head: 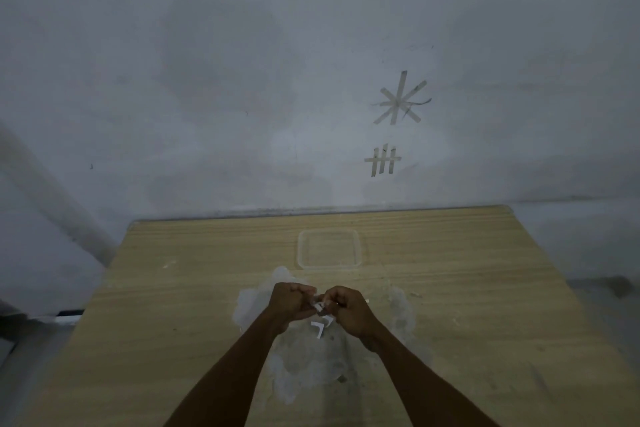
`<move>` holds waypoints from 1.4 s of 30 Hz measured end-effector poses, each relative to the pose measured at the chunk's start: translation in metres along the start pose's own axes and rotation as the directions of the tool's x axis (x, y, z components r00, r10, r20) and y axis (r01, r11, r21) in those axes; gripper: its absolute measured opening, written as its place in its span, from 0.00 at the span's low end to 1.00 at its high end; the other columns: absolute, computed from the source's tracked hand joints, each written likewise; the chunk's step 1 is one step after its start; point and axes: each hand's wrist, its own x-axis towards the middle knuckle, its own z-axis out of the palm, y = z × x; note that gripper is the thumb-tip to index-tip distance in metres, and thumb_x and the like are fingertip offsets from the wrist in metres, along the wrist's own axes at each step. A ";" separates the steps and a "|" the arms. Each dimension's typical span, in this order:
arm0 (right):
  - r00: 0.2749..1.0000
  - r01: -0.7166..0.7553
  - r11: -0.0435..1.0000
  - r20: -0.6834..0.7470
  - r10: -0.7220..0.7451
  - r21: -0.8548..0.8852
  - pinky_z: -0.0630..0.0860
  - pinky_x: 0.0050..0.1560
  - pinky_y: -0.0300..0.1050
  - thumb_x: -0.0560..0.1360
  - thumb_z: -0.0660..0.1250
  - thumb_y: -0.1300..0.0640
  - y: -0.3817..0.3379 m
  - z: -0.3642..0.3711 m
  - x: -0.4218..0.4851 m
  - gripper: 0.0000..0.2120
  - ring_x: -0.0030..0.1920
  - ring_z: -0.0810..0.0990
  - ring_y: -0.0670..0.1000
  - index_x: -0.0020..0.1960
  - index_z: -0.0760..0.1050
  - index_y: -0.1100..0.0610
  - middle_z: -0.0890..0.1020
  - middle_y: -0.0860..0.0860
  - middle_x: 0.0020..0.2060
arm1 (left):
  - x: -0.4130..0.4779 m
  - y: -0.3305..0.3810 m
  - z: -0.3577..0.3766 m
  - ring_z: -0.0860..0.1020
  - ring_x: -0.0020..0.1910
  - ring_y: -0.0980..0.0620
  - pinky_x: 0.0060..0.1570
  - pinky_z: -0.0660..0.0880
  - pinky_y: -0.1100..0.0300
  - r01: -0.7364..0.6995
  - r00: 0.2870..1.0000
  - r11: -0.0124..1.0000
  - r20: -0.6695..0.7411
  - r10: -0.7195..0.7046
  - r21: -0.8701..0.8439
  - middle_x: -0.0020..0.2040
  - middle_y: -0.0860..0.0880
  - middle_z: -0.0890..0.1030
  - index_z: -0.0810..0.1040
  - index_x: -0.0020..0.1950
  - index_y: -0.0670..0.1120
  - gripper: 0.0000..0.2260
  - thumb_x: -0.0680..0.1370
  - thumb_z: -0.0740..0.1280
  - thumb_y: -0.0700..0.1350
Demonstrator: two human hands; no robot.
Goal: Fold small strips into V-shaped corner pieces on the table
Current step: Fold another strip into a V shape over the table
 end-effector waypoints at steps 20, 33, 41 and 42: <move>0.973 -0.191 0.973 0.155 0.170 0.129 0.76 0.37 0.32 0.75 0.67 0.67 -0.015 0.001 -0.008 0.10 0.45 0.81 0.46 0.43 0.68 0.57 0.80 0.54 0.44 | 0.006 -0.011 -0.011 0.80 0.29 0.48 0.27 0.79 0.61 -0.095 0.992 0.976 -0.069 0.110 0.196 0.32 0.42 0.81 0.80 0.40 0.38 0.10 0.75 0.61 0.28; 0.929 -0.369 0.872 0.134 0.344 0.321 0.73 0.36 0.43 0.81 0.55 0.61 -0.012 0.009 -0.003 0.13 0.44 0.84 0.55 0.38 0.67 0.53 0.82 0.52 0.40 | 0.011 -0.020 -0.024 0.82 0.31 0.49 0.30 0.80 0.60 -0.131 0.991 0.961 -0.001 0.136 0.243 0.37 0.39 0.82 0.82 0.46 0.35 0.08 0.74 0.64 0.29; 0.888 -0.298 0.950 -0.339 0.311 0.093 0.79 0.43 0.48 0.70 0.68 0.70 0.027 -0.018 0.002 0.11 0.39 0.81 0.55 0.33 0.82 0.59 0.84 0.56 0.35 | 0.006 -0.022 -0.027 0.82 0.34 0.52 0.30 0.78 0.65 -0.131 0.991 0.987 0.017 0.130 0.093 0.39 0.43 0.83 0.82 0.47 0.36 0.07 0.73 0.68 0.29; 0.883 -0.308 0.948 -0.348 0.316 0.080 0.79 0.44 0.50 0.70 0.69 0.69 0.032 -0.022 0.001 0.09 0.38 0.81 0.55 0.34 0.83 0.59 0.84 0.57 0.35 | 0.006 -0.023 -0.026 0.81 0.34 0.51 0.29 0.78 0.65 -0.120 0.993 0.990 -0.001 0.120 0.080 0.39 0.43 0.82 0.82 0.48 0.36 0.07 0.73 0.68 0.30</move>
